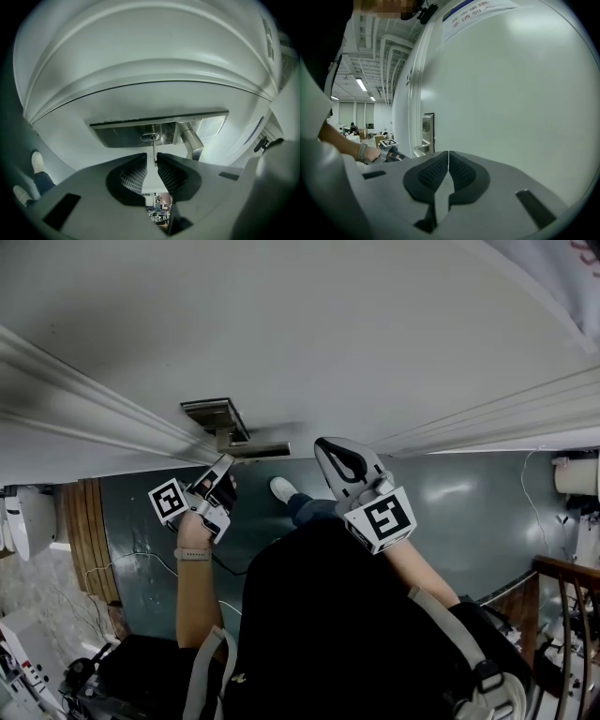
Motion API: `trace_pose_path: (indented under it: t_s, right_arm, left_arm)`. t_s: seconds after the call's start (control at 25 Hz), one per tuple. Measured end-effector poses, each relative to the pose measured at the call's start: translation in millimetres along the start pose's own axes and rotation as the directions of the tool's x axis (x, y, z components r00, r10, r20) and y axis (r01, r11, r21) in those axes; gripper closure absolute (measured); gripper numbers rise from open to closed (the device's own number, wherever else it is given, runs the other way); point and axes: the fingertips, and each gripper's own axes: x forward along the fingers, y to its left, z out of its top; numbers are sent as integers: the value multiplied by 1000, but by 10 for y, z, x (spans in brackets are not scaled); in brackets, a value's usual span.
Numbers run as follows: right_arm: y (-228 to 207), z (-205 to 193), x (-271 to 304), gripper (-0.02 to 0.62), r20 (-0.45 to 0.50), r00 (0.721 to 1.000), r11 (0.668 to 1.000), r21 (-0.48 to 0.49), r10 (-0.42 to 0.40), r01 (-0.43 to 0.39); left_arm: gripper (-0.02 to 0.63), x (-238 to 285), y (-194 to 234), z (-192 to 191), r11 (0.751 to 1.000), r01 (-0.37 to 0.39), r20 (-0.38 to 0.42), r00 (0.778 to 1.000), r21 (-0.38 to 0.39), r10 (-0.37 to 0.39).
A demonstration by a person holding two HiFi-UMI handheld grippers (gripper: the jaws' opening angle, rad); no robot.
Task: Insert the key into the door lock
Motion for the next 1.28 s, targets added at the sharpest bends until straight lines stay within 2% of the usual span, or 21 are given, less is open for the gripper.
trace_pose_path:
  t_s: [0.16, 0.32, 0.52, 0.72, 0.8, 0.92, 1.04, 1.28]
  right_arm:
    - [71, 21, 19, 578, 2, 1000, 1000, -5, 20, -20]
    - [196, 26, 87, 578, 2, 998, 998, -7, 59, -59]
    - [416, 69, 162, 578, 2, 992, 992, -24, 123, -123]
    - [680, 137, 204, 578, 6, 982, 981, -49, 190, -190]
    - [793, 142, 234, 578, 2, 976, 974, -52, 219, -219]
    - [968, 143, 292, 578, 0, 961, 959, -57, 277, -277]
    - [1178, 151, 322, 578, -7, 942, 940, -70, 335, -335]
    - [1619, 224, 327, 578, -13, 902, 896, -106, 432, -431]
  left_arm:
    - [541, -115, 0, -56, 1000, -7, 15, 1000, 8, 7]
    - [541, -267, 74, -114, 998, -60, 26, 998, 36, 59]
    - [581, -541, 43, -122, 993, -94, 109, 990, 67, 86]
    - [597, -903, -7, -162, 965, -208, 191, 966, 161, 177]
    - [597, -1038, -71, -160, 949, -234, 225, 956, 213, 186]
    - [597, -1207, -206, -142, 916, -253, 289, 943, 311, 163]
    - [597, -1454, -299, -158, 867, -336, 366, 910, 368, 197]
    - [597, -1932, -584, -254, 726, -497, 496, 833, 476, 245]
